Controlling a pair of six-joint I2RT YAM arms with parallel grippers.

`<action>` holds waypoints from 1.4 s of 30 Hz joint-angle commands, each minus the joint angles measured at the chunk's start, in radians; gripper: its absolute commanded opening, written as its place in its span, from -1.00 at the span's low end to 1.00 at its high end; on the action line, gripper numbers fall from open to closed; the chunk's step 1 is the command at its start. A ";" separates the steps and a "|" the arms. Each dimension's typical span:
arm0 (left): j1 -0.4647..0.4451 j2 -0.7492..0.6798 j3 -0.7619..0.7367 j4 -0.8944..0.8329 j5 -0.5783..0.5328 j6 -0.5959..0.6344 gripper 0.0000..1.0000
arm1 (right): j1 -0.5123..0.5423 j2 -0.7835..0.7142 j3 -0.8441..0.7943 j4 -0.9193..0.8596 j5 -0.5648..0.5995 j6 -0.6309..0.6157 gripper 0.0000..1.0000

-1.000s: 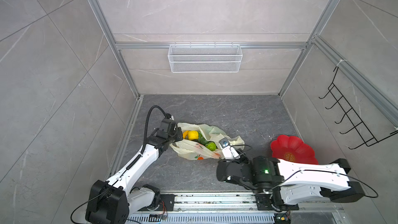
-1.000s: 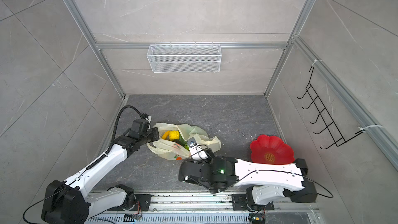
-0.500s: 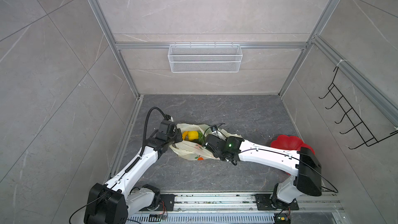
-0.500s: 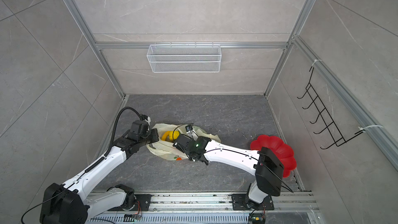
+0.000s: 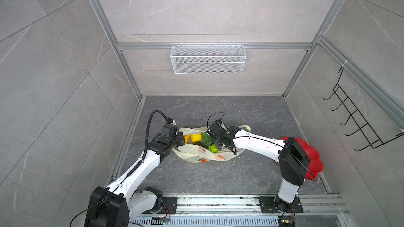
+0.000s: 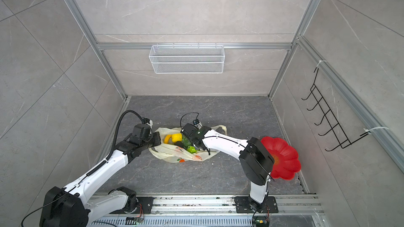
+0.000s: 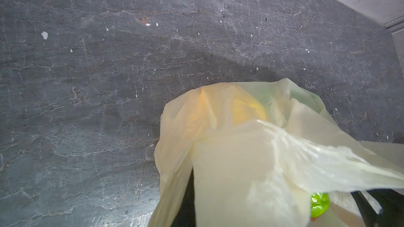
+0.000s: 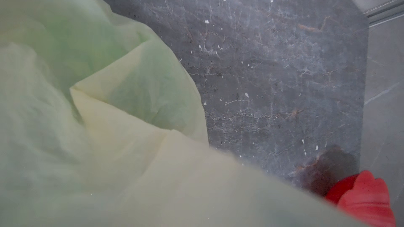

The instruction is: Take the fake fruits out of the plastic bag

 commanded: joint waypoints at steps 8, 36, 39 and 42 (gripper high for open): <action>0.001 -0.017 -0.026 0.030 -0.021 -0.021 -1.00 | -0.058 0.087 -0.019 0.140 -0.233 -0.019 0.62; 0.284 0.005 -0.125 0.242 0.144 -0.067 -1.00 | -0.475 -0.493 -0.641 0.883 -0.887 0.348 -1.00; 0.272 0.078 -0.062 0.230 0.201 -0.043 -1.00 | -0.465 -0.465 -0.655 0.917 -0.899 0.350 -1.00; 0.177 0.139 0.056 0.130 0.112 0.009 -0.81 | -0.442 -0.452 -0.661 0.966 -0.905 0.368 -1.00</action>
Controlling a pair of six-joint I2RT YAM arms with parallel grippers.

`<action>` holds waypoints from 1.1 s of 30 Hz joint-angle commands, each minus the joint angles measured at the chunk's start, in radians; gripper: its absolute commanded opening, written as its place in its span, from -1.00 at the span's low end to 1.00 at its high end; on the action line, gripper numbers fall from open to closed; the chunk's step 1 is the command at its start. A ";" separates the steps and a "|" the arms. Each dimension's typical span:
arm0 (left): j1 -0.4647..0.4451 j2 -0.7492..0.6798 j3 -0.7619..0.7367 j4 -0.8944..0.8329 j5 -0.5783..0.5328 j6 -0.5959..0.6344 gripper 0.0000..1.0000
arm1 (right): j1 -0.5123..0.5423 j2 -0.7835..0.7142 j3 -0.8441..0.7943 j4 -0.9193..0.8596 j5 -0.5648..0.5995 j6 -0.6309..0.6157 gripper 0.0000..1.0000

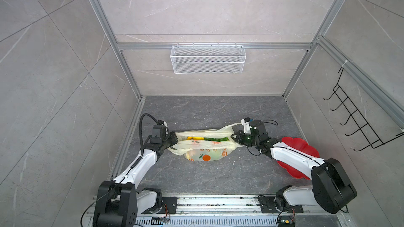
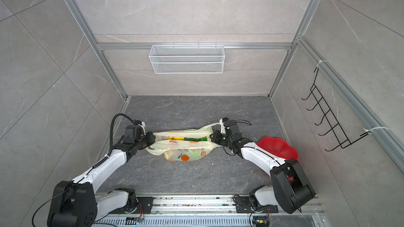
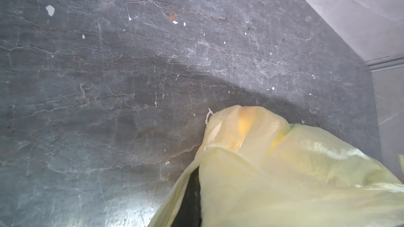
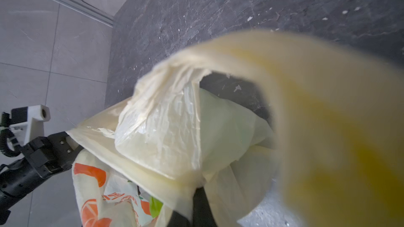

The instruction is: Take the fake fruits out of the plastic bag

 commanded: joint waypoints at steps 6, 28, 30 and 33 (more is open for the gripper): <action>-0.103 0.091 0.283 -0.259 -0.188 -0.050 0.05 | 0.053 -0.037 -0.007 0.063 0.109 0.029 -1.00; -0.352 0.013 0.304 -0.522 -0.374 -0.358 0.78 | 0.268 -0.126 -0.034 -0.035 0.393 -0.034 -1.00; -0.352 0.041 0.282 -0.497 -0.368 -0.359 0.73 | 0.268 -0.134 -0.034 -0.043 0.397 -0.027 -1.00; -0.345 0.038 0.201 -0.401 -0.369 -0.337 0.47 | 0.265 -0.146 -0.043 -0.038 0.399 -0.003 -1.00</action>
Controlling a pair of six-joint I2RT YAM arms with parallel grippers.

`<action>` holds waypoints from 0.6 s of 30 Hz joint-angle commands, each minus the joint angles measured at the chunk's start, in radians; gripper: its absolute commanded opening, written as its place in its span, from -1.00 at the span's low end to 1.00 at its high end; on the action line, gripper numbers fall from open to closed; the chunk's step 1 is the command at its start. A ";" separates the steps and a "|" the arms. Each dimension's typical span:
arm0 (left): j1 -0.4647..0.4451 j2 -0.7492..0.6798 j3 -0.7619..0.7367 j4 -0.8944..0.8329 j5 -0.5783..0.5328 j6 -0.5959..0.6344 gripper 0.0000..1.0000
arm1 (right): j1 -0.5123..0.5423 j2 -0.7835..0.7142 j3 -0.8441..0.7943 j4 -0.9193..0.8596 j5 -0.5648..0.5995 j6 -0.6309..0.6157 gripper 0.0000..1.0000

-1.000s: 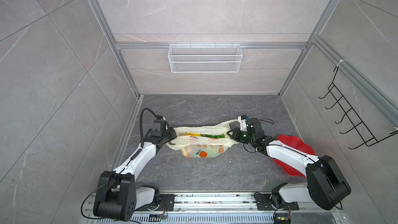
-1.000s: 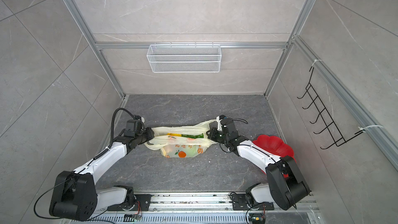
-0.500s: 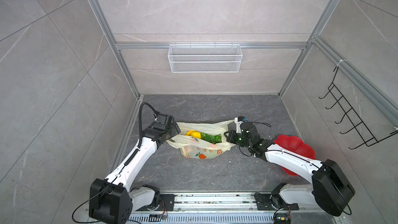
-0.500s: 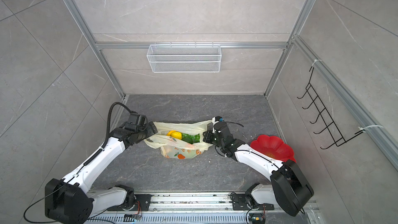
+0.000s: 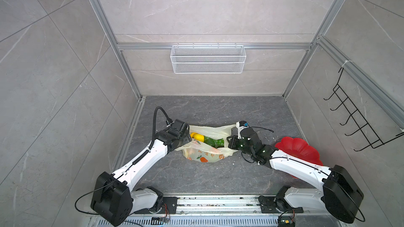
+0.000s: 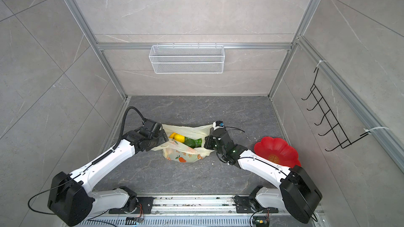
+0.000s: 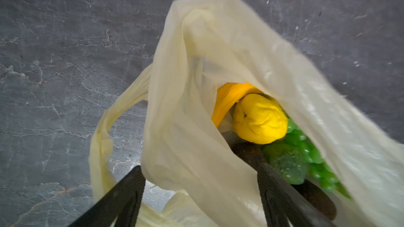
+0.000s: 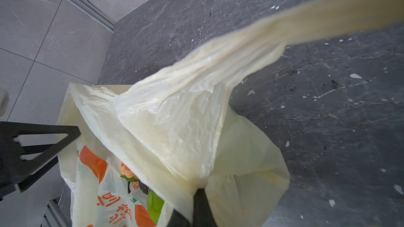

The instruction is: Take the fake fruits out of the plastic bag

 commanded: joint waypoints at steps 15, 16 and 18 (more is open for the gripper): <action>0.088 -0.484 -0.603 0.317 0.081 0.017 -1.00 | -0.277 0.084 -0.132 0.337 -0.324 0.294 -1.00; 0.088 -0.478 -0.597 0.321 0.094 0.035 -1.00 | -0.278 0.098 -0.126 0.350 -0.333 0.301 -1.00; 0.087 -0.435 -0.568 0.324 0.133 0.079 -1.00 | -0.277 0.122 -0.117 0.375 -0.343 0.311 -1.00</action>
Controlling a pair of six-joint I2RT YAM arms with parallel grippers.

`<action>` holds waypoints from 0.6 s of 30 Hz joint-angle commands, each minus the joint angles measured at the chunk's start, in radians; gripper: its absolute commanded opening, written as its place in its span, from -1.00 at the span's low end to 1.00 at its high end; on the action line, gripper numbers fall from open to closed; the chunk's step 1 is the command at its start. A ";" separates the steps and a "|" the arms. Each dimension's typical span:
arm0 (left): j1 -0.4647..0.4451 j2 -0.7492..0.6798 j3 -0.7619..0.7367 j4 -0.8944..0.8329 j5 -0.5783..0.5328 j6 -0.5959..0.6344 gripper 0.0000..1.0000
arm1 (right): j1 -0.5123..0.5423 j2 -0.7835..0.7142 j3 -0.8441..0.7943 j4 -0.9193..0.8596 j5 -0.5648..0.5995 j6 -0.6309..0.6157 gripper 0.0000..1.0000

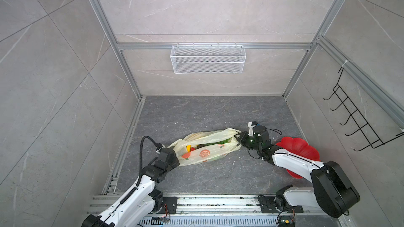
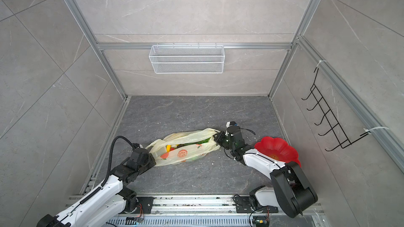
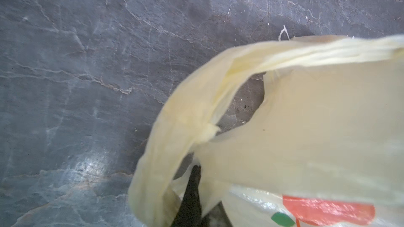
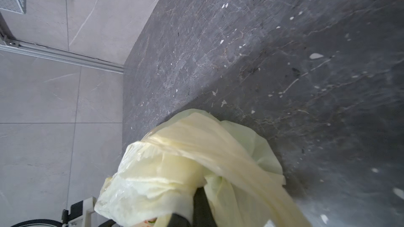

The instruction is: Take the fake fruits out of the plastic bag

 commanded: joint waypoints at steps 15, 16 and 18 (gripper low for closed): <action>-0.199 0.187 0.416 -0.448 -0.257 0.075 0.47 | -0.003 0.023 0.183 -0.250 0.050 -0.174 -1.00; -0.205 0.181 0.439 -0.482 -0.276 0.069 0.50 | -0.004 0.024 0.188 -0.259 0.050 -0.181 -1.00; -0.221 0.182 0.486 -0.528 -0.290 0.073 0.58 | -0.003 0.023 0.190 -0.263 0.050 -0.187 -1.00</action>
